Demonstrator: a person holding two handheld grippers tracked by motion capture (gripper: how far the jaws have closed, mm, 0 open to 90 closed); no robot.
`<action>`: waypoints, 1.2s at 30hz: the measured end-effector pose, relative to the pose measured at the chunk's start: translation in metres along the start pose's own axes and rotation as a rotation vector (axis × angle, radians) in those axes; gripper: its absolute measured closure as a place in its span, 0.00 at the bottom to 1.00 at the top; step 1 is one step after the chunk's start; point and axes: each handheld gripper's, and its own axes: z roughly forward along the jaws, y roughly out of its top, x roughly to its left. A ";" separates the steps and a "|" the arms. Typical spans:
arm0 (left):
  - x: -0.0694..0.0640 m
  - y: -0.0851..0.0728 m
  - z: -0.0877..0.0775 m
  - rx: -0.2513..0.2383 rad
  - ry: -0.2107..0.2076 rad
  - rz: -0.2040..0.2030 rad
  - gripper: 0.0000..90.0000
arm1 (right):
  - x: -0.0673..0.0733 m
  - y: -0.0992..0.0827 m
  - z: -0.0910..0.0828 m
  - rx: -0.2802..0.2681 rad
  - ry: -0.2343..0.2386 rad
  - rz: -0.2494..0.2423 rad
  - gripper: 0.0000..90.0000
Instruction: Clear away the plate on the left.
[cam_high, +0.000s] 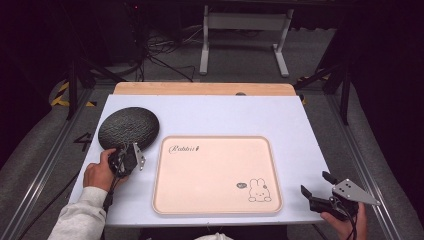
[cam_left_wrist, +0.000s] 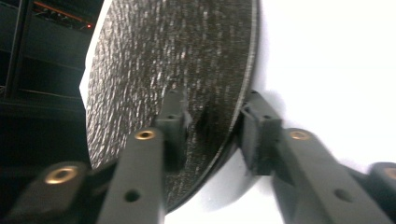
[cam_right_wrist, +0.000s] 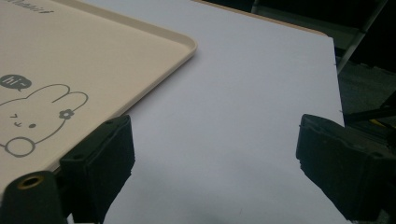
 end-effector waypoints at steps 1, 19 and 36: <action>-0.001 0.001 0.001 0.004 0.001 0.010 0.80 | 0.000 0.000 0.000 0.001 -0.001 -0.001 0.14; -0.002 0.016 0.000 -0.042 0.175 0.192 0.97 | 0.001 -0.001 0.000 0.003 0.013 -0.011 0.14; -0.002 0.016 -0.010 -0.071 0.183 0.164 0.96 | 0.001 0.000 0.000 0.004 0.007 -0.017 0.14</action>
